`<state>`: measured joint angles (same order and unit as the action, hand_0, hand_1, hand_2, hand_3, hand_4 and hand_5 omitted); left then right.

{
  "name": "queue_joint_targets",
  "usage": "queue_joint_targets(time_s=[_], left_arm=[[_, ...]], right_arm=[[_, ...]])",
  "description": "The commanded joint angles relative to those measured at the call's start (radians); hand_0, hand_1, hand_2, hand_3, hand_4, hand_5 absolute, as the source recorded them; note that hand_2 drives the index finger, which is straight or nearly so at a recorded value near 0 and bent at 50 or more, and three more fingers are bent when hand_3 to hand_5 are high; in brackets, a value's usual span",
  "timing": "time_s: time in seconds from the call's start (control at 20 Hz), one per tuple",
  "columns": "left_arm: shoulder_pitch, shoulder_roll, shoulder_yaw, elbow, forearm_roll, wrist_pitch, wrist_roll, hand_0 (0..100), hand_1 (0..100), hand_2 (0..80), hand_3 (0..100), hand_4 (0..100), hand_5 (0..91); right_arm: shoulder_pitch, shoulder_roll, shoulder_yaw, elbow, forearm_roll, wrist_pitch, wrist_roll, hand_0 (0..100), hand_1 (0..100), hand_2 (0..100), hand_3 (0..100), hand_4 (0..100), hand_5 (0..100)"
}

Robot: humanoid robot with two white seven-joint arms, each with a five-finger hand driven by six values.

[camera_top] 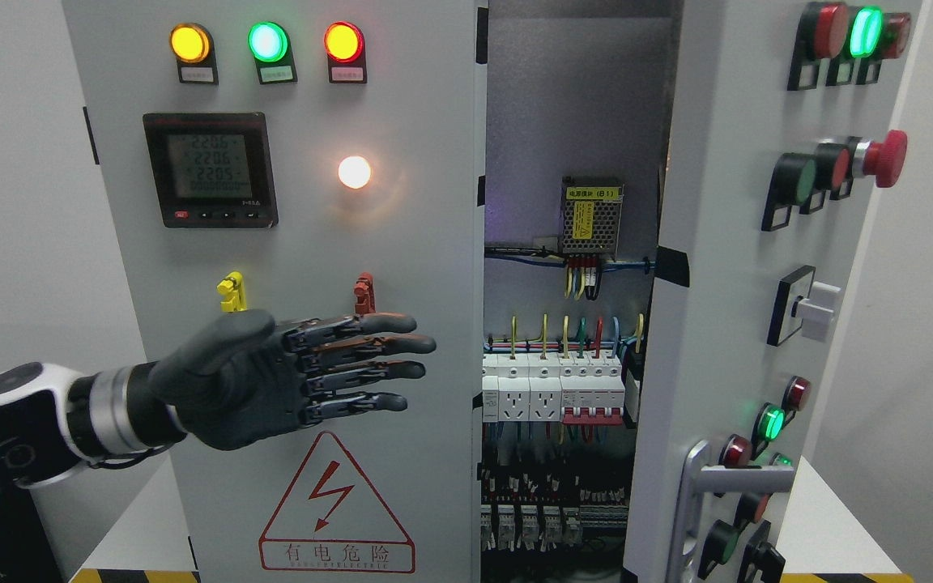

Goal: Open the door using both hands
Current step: 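Reach the left hand into the gap behind the push-button door edge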

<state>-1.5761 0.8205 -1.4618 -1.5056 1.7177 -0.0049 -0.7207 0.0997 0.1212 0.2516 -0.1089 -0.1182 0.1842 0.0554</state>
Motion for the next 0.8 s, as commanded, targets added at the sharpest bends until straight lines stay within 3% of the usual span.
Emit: queue_joint_targets(time_s=[0.0,0.25,0.75], left_arm=[[-0.053,-0.360,-0.094,0.093,0.036,-0.001,0.102,12,39,0.0,0,0,0.0],[-0.050,-0.451,0.018,0.102,0.043,0.003,0.198,12,39,0.0,0,0,0.0],[-0.044,-0.575,0.127,0.169,0.045,0.022,0.208,12,39,0.0,0,0,0.0]], right_arm=[[0.000,0.000,0.000,0.000,0.000,0.000,0.000,12,39,0,0,0,0],[0.000,0.000,0.000,0.000,0.000,0.000,0.000,12,39,0,0,0,0],[0.000,0.000,0.000,0.000,0.000,0.000,0.000,12,39,0,0,0,0]])
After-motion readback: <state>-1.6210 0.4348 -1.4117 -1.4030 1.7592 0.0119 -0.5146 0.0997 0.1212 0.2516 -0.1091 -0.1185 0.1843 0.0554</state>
